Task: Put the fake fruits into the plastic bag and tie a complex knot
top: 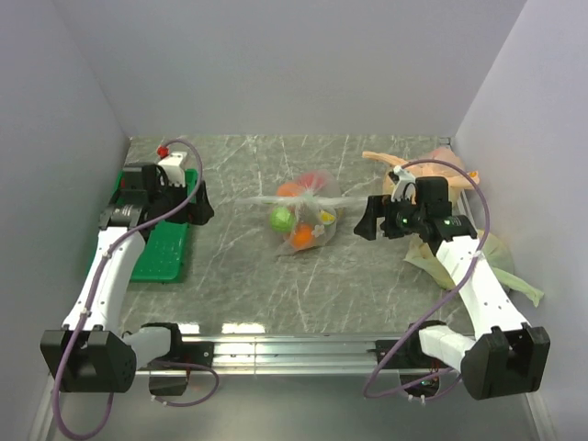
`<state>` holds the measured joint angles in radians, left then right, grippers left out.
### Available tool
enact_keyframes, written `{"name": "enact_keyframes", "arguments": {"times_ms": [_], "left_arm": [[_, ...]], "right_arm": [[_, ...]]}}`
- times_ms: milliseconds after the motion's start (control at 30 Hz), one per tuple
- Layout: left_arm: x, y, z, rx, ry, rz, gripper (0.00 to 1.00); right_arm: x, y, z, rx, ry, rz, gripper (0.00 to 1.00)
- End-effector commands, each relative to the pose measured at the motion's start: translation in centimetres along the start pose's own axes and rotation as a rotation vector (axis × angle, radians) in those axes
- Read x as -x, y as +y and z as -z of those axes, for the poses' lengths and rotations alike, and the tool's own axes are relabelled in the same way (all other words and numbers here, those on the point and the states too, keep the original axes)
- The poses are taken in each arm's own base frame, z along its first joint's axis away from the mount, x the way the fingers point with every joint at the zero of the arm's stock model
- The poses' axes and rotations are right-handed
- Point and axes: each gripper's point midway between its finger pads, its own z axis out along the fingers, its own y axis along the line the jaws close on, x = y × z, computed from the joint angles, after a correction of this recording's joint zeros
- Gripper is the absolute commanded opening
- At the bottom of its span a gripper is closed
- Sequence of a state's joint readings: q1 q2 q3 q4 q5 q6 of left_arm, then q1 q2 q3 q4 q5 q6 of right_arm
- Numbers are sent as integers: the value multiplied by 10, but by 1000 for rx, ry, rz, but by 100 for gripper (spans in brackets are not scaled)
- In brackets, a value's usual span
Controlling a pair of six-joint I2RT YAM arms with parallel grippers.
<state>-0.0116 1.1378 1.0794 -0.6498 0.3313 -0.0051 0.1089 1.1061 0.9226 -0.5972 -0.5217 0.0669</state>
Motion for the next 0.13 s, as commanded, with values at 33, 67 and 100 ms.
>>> {"name": "enact_keyframes", "arguments": {"times_ms": [33,67,100], "left_arm": [[9,1,6,25,-63,9,99],[12,0,7,26,-76,10,99],[13,0,8,24,-78,12,100]], "right_arm": [[23,9,6,13,-92,48,100],[23,10,6,16,-93,50,100],[24,11,6,21,-98,55,100]]}}
